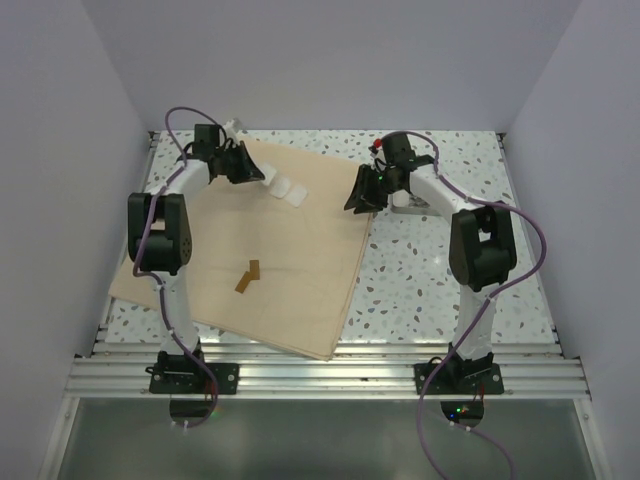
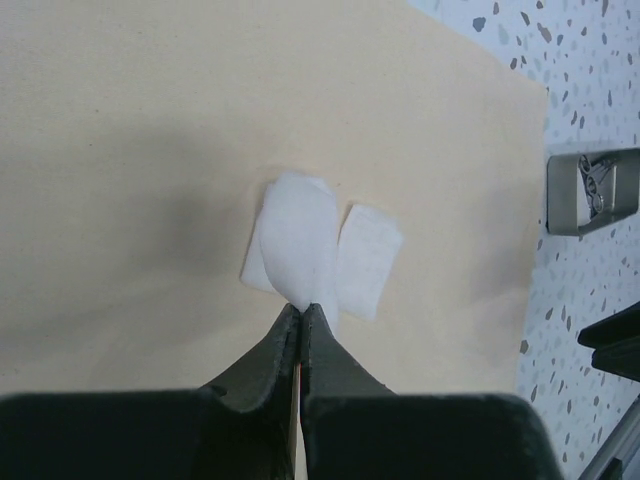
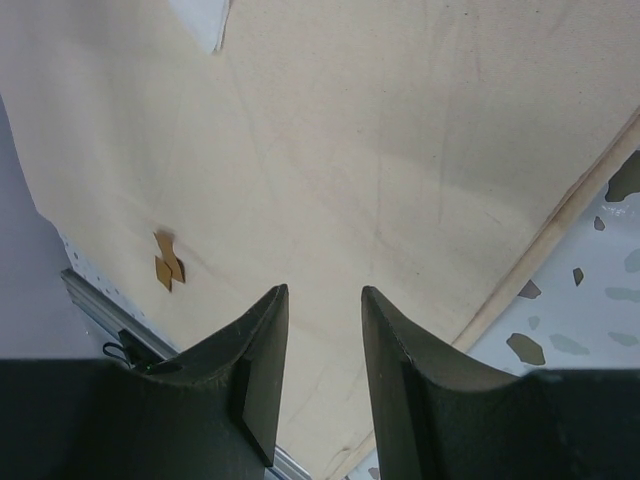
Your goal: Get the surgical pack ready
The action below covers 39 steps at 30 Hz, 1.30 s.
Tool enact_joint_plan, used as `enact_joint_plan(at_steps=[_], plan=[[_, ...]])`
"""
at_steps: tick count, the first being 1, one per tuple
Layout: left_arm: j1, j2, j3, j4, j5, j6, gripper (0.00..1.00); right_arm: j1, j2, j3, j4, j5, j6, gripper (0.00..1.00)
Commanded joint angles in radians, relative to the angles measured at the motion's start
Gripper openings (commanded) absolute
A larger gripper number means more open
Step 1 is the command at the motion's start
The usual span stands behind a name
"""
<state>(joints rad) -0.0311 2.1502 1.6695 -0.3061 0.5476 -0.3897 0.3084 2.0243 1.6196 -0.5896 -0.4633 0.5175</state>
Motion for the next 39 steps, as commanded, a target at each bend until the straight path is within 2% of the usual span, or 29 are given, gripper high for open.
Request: enact_joint_plan(at_steps=[1, 13, 39], plan=[[-0.003, -0.035, -0.027, 0.096, 0.066, -0.038, 0.01, 0.001, -0.055, -0.001, 0.028, -0.018, 0.013, 0.39], [-0.043, 0.071, 0.041, 0.127, 0.091, -0.061, 0.01, 0.001, -0.049, 0.002, 0.027, -0.017, 0.018, 0.39], [-0.053, 0.142, 0.025, 0.117, 0.045, -0.061, 0.06, 0.001, -0.033, 0.01, 0.022, -0.018, 0.013, 0.39]])
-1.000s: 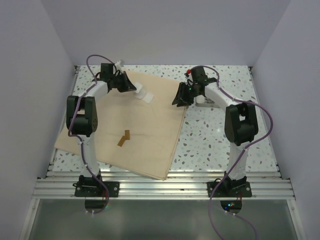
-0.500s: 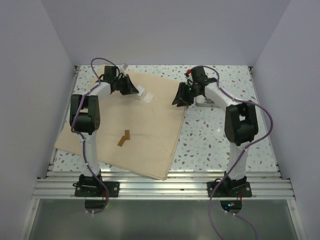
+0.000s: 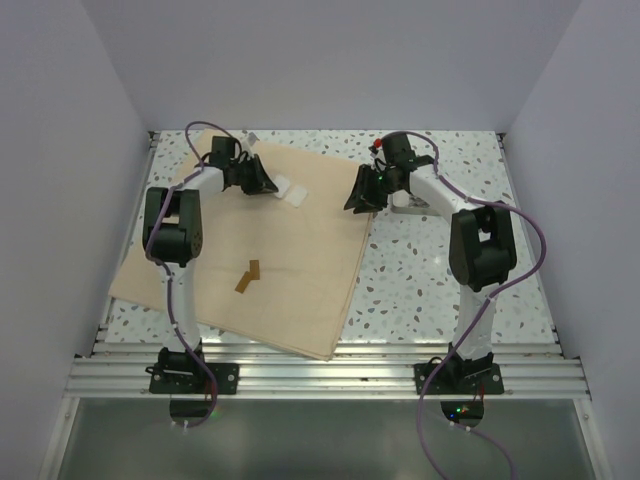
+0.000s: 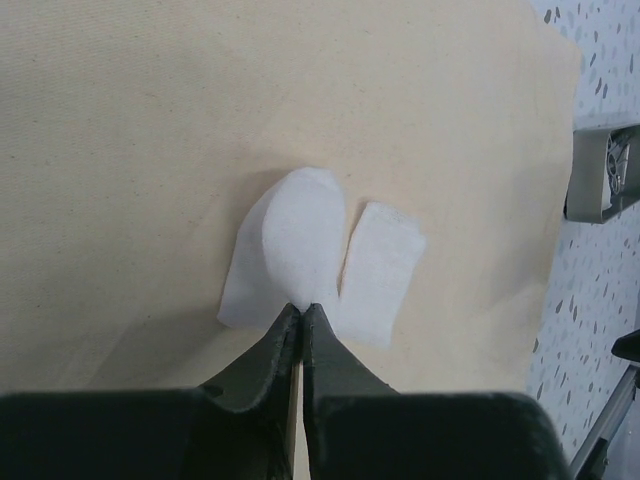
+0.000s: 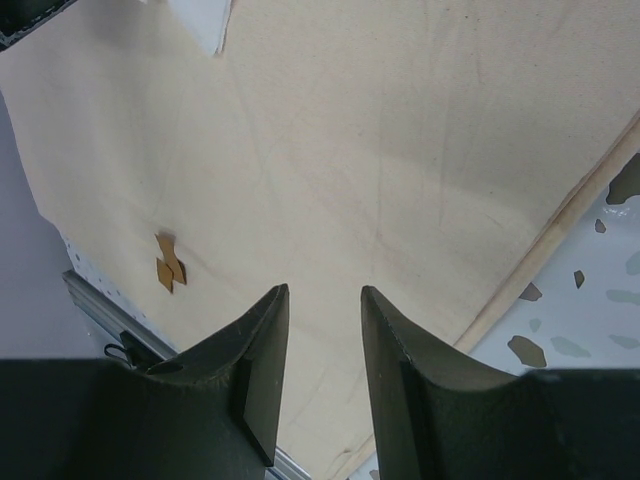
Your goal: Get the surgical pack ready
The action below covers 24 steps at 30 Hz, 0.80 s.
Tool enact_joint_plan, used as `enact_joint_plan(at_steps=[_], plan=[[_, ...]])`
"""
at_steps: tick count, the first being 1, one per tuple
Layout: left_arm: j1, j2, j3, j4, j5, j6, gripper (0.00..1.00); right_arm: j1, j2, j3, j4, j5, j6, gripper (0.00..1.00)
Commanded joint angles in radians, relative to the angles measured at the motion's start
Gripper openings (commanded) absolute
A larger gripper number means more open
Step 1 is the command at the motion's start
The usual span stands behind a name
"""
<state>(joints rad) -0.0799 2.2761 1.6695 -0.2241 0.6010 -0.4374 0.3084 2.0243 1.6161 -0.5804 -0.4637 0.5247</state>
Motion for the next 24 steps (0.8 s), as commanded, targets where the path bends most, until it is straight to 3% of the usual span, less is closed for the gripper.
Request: enact_joint_plan(at_steps=[1, 7, 11, 15, 20, 24], plan=[[-0.004, 0.022, 0.033, 0.034, -0.01, -0.014, 0.07, 0.001, -0.032, 0.014, 0.013, -0.02, 0.005, 0.39], [-0.004, 0.042, 0.062, 0.012, -0.024, -0.011, 0.15, 0.0, -0.027, 0.019, 0.011, -0.023, 0.006, 0.39], [-0.006, 0.039, 0.078, -0.021, -0.036, 0.003, 0.38, 0.001, -0.026, 0.019, 0.011, -0.027, 0.006, 0.39], [-0.008, -0.007, 0.085, -0.075, -0.089, 0.035, 0.5, 0.001, -0.029, 0.013, 0.019, -0.033, 0.009, 0.39], [-0.012, -0.035, 0.121, -0.156, -0.138, 0.08, 0.57, 0.001, -0.035, 0.002, 0.031, -0.036, 0.015, 0.38], [-0.029, -0.052, 0.142, -0.195, -0.159, 0.092, 0.56, 0.001, -0.038, -0.008, 0.033, -0.038, 0.015, 0.39]])
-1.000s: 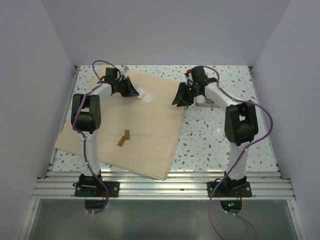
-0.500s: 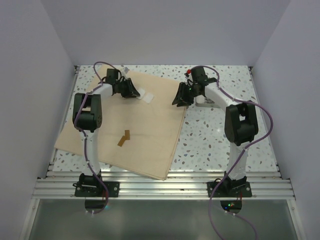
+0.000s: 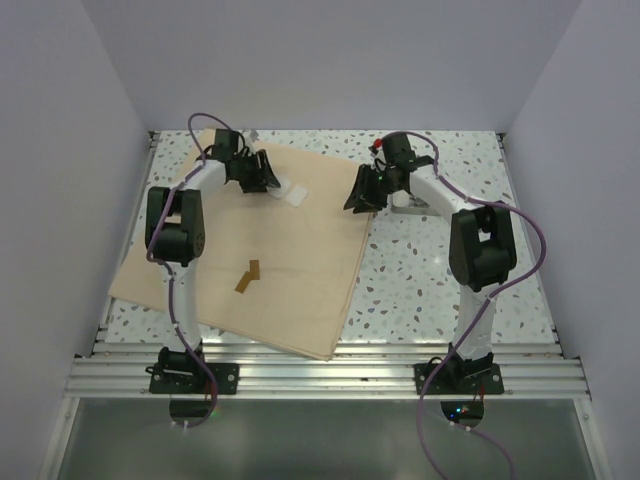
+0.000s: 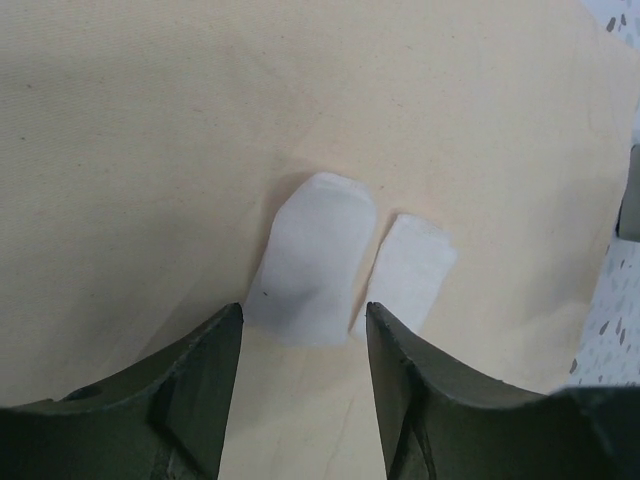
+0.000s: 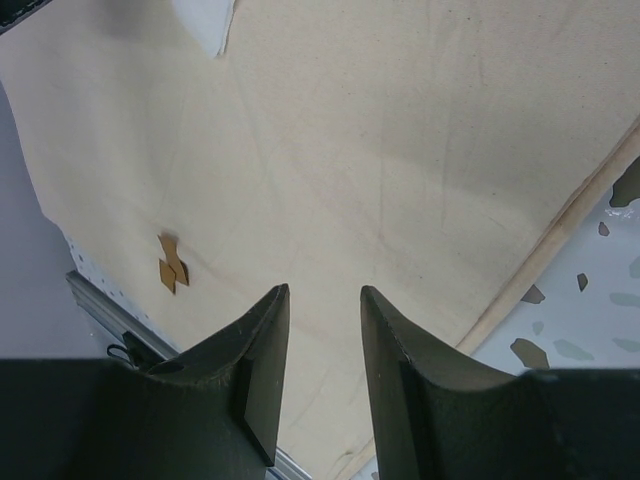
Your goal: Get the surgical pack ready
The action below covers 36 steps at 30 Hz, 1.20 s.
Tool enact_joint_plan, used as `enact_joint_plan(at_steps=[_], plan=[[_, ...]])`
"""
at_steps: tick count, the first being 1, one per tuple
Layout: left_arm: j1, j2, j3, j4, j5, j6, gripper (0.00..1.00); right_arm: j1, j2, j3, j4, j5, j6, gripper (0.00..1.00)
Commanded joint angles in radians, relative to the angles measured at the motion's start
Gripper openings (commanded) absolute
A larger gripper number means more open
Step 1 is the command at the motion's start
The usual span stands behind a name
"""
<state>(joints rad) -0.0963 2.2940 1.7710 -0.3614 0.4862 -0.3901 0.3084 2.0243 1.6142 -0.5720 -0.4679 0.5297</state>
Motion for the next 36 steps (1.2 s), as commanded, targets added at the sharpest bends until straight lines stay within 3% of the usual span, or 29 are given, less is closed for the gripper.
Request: enact_joint_plan(at_steps=[1, 6, 11, 22, 28, 36], plan=[[-0.016, -0.074, 0.041, -0.059, -0.066, 0.056, 0.56, 0.0, -0.038, -0.008, 0.024, -0.034, 0.012, 0.38], [-0.025, -0.047, 0.083, -0.062, -0.057, 0.089, 0.57, 0.0, -0.035, -0.013, 0.029, -0.038, 0.015, 0.38], [-0.051, -0.016, 0.11, 0.007, -0.049, 0.216, 0.63, 0.0, -0.033, -0.014, 0.023, -0.037, 0.012, 0.38], [-0.036, 0.028, 0.133, 0.078, 0.008, 0.385, 0.61, 0.001, -0.033, -0.016, 0.009, -0.038, 0.004, 0.38], [-0.02, 0.077, 0.18, 0.018, 0.048, 0.49, 0.59, 0.001, -0.032, -0.02, 0.006, -0.04, 0.001, 0.38], [-0.025, 0.114, 0.173, 0.056, 0.075, 0.488, 0.59, 0.001, -0.016, -0.011, 0.009, -0.044, 0.006, 0.38]])
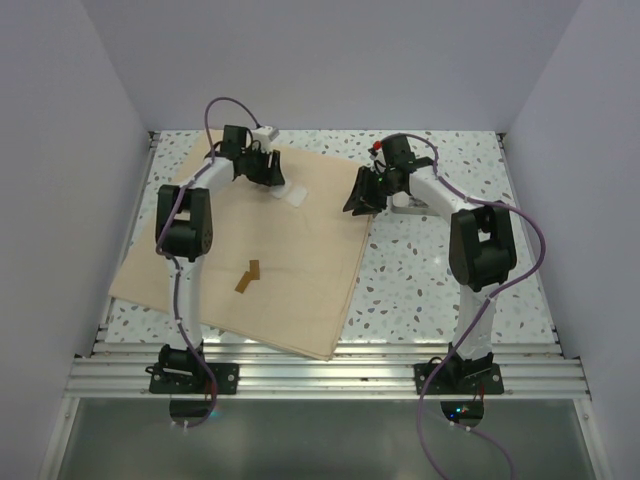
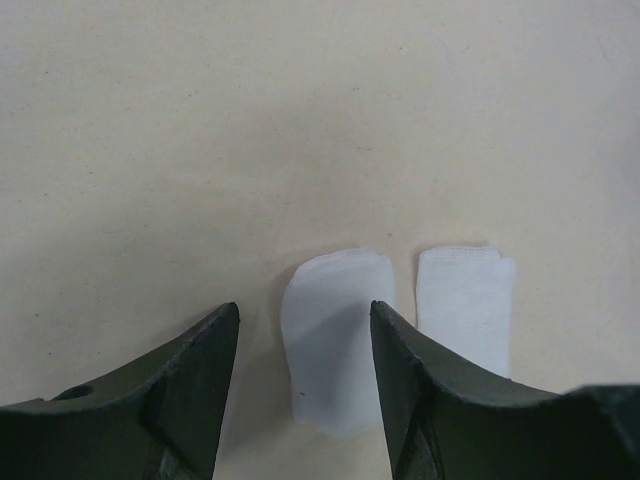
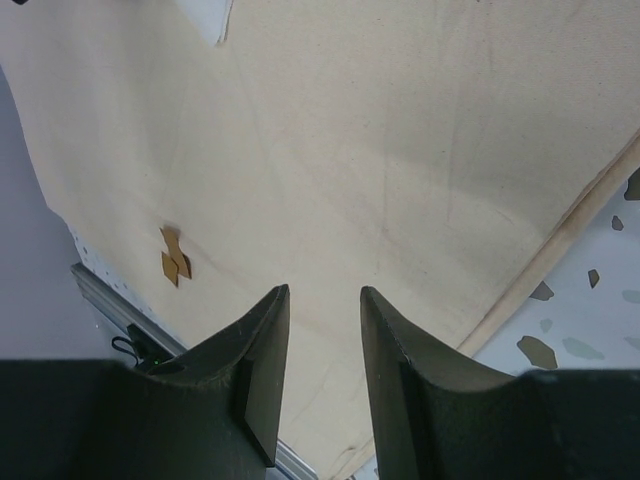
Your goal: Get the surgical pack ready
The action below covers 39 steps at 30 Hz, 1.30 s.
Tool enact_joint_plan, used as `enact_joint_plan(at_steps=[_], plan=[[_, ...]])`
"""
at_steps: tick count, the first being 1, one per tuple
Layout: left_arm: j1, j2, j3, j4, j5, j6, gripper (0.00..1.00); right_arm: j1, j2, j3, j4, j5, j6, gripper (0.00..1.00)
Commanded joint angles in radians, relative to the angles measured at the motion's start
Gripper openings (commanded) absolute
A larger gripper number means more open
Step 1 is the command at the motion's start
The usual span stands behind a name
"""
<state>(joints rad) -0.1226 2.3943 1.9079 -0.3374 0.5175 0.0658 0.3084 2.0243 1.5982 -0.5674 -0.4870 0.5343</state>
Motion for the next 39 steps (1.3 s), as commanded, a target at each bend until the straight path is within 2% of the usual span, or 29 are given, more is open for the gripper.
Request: enact_joint_plan(at_steps=[1, 8, 11, 22, 33, 39], plan=[[-0.006, 0.017, 0.031, 0.04, 0.042, 0.032, 0.59, 0.0, -0.015, 0.005, 0.004, -0.025, 0.0, 0.38], [-0.035, 0.042, 0.026, 0.047, 0.015, 0.026, 0.54, 0.0, -0.015, 0.009, 0.006, -0.025, 0.004, 0.38], [-0.051, 0.042, 0.019, 0.052, 0.003, 0.02, 0.45, 0.001, -0.013, 0.008, 0.006, -0.025, 0.004, 0.38], [-0.045, 0.025, 0.013, 0.011, -0.102, 0.009, 0.28, 0.001, -0.019, 0.011, 0.005, -0.028, 0.003, 0.38], [-0.038, -0.024, 0.043, -0.012, -0.099, -0.029, 0.0, 0.001, -0.033, 0.012, 0.004, -0.027, 0.0, 0.38], [-0.038, -0.087, 0.049, -0.038, -0.074, -0.058, 0.0, 0.001, -0.042, 0.012, 0.006, -0.028, -0.002, 0.38]])
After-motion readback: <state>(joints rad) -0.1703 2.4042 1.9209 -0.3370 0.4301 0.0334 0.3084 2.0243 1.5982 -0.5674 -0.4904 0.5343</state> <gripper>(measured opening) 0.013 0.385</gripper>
